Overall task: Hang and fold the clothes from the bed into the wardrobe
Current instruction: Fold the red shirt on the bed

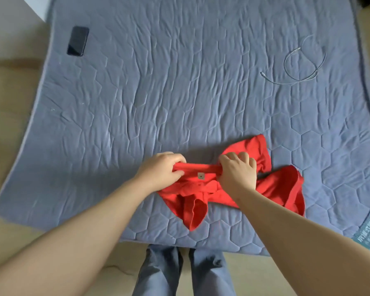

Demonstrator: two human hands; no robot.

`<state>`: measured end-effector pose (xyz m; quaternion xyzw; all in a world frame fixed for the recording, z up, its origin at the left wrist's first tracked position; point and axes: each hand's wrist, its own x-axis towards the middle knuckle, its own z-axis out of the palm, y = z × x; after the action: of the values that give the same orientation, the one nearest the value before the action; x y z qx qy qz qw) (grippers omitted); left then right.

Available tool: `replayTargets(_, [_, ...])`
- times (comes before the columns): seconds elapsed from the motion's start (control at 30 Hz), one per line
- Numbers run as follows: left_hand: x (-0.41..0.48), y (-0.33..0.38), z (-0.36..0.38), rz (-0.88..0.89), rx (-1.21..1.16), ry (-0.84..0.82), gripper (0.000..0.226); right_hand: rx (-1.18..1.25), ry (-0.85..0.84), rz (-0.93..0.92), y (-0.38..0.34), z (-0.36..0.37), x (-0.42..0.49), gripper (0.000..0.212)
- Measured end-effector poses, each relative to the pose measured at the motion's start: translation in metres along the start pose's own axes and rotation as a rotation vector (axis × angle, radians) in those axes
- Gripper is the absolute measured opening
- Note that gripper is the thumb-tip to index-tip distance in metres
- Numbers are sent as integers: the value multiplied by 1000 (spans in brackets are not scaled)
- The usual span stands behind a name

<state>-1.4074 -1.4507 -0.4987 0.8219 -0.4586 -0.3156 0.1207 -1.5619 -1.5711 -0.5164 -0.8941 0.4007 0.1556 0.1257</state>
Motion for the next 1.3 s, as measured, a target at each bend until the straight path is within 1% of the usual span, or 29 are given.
replayTargets(0.03, [3,0,-6,-5,8,23,21,-2,43,-1,-2,-6,1,21])
replayTargets(0.1, [-5,4,-31,-23,33,123,19,12,123,14,-11,-31,-8,23])
replayTargets(0.17, [-13,8,-52,-59,58,218,18,16,144,40,-20,-53,-17,25])
replayTargets(0.23, [-23,12,-74,-87,91,264,20,32,140,70,-26,-75,-25,25])
replayTargets(0.4, [-45,26,-132,-155,164,368,22,210,178,86,-40,-133,-45,18])
replayTargets(0.5, [-57,38,-167,-190,161,439,21,293,237,102,-46,-168,-57,19])
replayTargets(0.63, [-73,46,-209,-250,110,544,27,520,319,224,-46,-215,-66,29])
replayTargets(0.77, [-84,58,-243,-327,29,659,32,646,359,235,-50,-257,-74,33])
replayTargets(0.87, [-93,67,-271,-360,-109,740,35,778,431,232,-59,-287,-82,49])
replayTargets(0.93, [-96,70,-287,-361,-223,720,42,828,487,233,-64,-300,-86,56])
replayTargets(0.97, [-97,74,-294,-347,-325,693,46,864,511,228,-67,-307,-88,55])
replayTargets(1.0, [-100,79,-300,-329,-480,665,46,922,529,223,-69,-313,-90,52])
replayTargets(1.03, [-104,84,-306,-304,-664,629,41,992,548,210,-72,-319,-93,47])
replayTargets(1.1, [-115,93,-314,-310,-992,466,20,1118,575,186,-78,-330,-99,33])
replayTargets(1.13, [-122,96,-316,-308,-1067,376,19,1164,579,187,-79,-335,-101,27])
replayTargets(1.17, [-126,96,-319,-288,-1085,317,24,1205,578,193,-79,-338,-103,24])
replayTargets(1.2, [-128,94,-320,-256,-1087,295,26,1248,579,193,-80,-339,-105,22])
replayTargets(1.3, [-133,92,-322,-145,-1116,341,25,1317,610,167,-81,-338,-110,19])
